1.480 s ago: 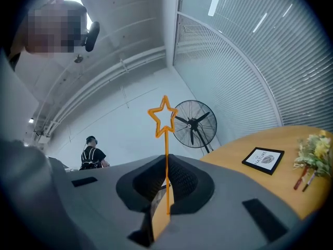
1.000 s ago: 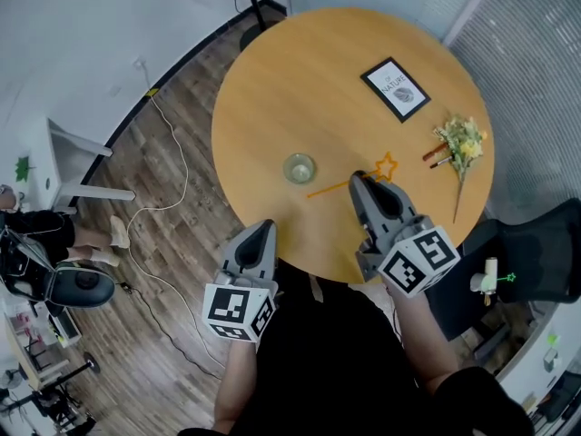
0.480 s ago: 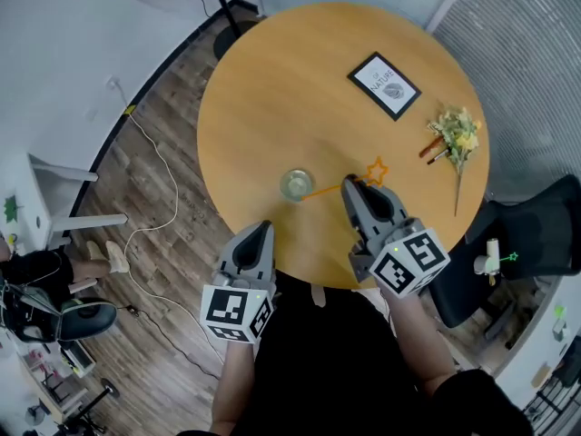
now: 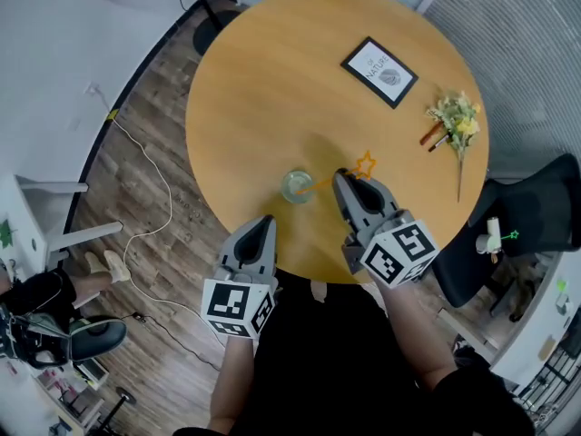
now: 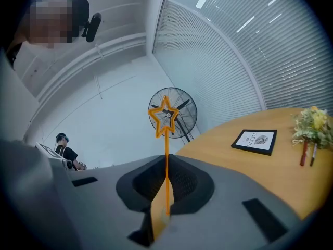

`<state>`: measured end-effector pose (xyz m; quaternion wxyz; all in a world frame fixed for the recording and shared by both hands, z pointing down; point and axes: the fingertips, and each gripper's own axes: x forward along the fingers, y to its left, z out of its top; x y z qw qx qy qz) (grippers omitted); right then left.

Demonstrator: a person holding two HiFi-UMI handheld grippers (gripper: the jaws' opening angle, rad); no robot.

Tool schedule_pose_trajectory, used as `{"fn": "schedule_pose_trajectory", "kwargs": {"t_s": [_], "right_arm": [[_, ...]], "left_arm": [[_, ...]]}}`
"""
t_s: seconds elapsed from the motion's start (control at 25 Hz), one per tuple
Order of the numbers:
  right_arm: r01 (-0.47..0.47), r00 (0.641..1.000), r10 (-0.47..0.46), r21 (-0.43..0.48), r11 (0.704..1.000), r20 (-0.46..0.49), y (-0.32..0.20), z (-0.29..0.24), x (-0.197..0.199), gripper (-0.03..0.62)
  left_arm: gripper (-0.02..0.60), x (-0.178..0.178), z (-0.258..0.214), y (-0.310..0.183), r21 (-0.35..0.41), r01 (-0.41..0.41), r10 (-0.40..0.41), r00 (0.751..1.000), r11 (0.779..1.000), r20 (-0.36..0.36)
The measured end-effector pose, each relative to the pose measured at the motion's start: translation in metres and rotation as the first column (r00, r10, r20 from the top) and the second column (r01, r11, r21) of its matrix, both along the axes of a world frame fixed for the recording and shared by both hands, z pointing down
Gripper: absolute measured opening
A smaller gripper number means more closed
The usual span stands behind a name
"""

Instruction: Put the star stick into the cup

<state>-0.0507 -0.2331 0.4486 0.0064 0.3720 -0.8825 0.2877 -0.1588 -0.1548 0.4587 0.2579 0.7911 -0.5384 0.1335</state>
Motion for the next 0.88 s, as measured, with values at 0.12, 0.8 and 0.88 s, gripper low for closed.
{"fn": "schedule_pose_trajectory", "kwargs": {"t_s": [0.12,0.8,0.88], "right_arm": [[-0.006,1.0,0.006,-0.02,1.0,-0.007,-0.001,0.012,-0.003,0.021],[-0.057,0.998,0.053,-0.141,0.988,-0.028,-0.002,0.06,-0.008,0.021],[-0.057,0.998,0.054,-0.152,0.987,-0.028,-0.001,0.063,-0.008,0.021]], "left_arm": [[-0.002,-0.001,0.006,-0.006,-0.011,-0.021,0.021,1.0,1.0,0.0],[-0.002,-0.008,0.024,-0.024,-0.052,-0.087,0.087,0.996,0.995,-0.006],[-0.002,-0.009,0.024,-0.024,-0.053,-0.085,0.085,0.996,0.995,-0.007]]}}
